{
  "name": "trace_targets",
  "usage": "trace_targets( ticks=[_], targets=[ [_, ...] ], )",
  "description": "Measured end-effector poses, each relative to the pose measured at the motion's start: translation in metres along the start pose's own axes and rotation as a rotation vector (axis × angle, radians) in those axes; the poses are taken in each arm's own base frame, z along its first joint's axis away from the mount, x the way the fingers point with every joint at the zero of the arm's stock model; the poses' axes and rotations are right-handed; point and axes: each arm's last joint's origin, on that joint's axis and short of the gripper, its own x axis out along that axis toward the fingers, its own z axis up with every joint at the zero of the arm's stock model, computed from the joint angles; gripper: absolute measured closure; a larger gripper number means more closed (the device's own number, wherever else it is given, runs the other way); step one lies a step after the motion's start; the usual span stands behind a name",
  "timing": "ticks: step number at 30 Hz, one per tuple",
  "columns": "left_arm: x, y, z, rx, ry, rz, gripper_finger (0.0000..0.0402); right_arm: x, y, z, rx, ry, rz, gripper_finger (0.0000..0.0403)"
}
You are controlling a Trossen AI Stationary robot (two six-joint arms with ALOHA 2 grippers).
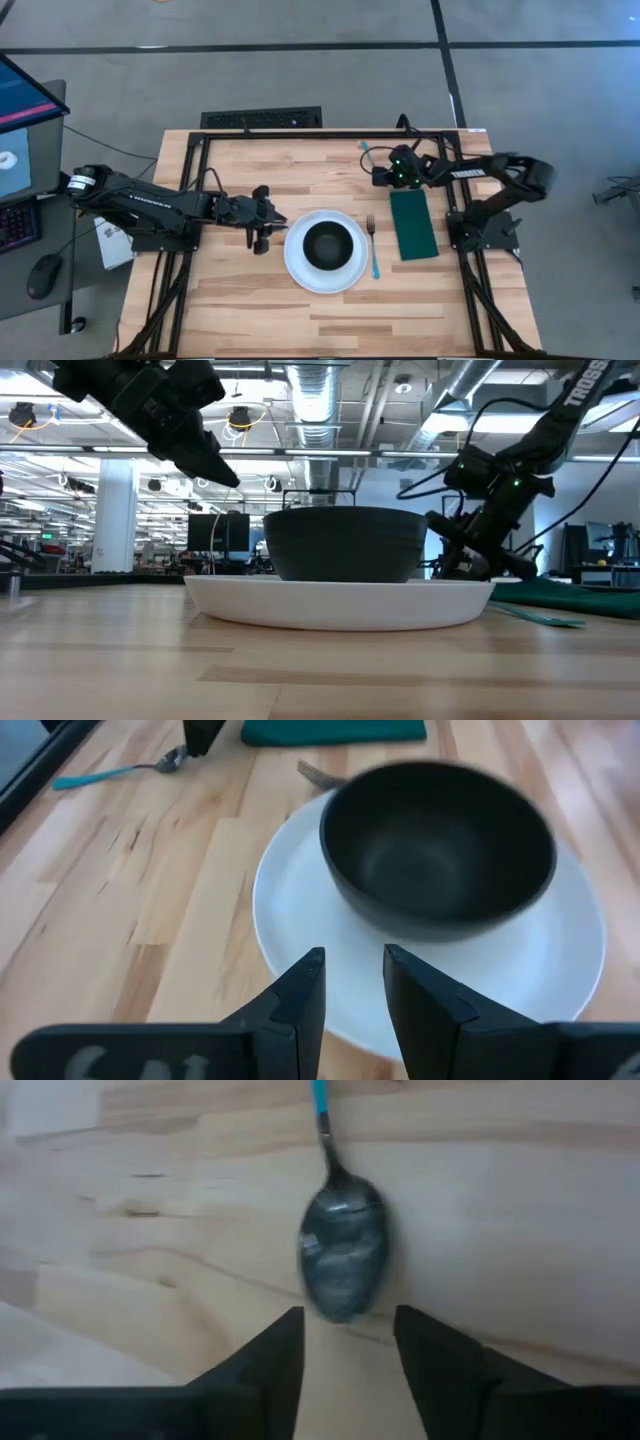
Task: Set table place
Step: Put the blue spoon in the black bowl
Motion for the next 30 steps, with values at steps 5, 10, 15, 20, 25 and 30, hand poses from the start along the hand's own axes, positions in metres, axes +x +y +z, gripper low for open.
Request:
trace_targets(
  ticks=[5,10,15,20,25,30],
  targets=[
    [0.000,0.000,-0.002,0.071,0.019,0.001,0.0307,0.005,0.002,0.004,0.009,-0.028,0.033,0.0178],
    [0.000,0.000,-0.002,0.123,0.021,0.001,0.0307,0.005,0.004,0.006,0.012,-0.056,0.045,0.0159],
    [0.000,0.000,-0.002,0.173,0.021,0.000,0.0307,0.005,-0.001,0.011,0.045,-0.090,0.011,0.0162],
    [0.000,0.000,-0.003,0.215,0.029,0.001,0.0307,0.004,-0.003,0.013,0.066,-0.094,0.015,0.0175],
    [0.000,0.001,-0.003,0.250,0.036,0.006,0.0307,0.005,-0.002,0.011,0.059,-0.080,0.012,0.0199],
    [0.000,0.001,-0.003,0.250,0.036,0.006,0.0307,0.005,-0.003,0.011,0.060,-0.081,0.009,0.0224]
  ],
)
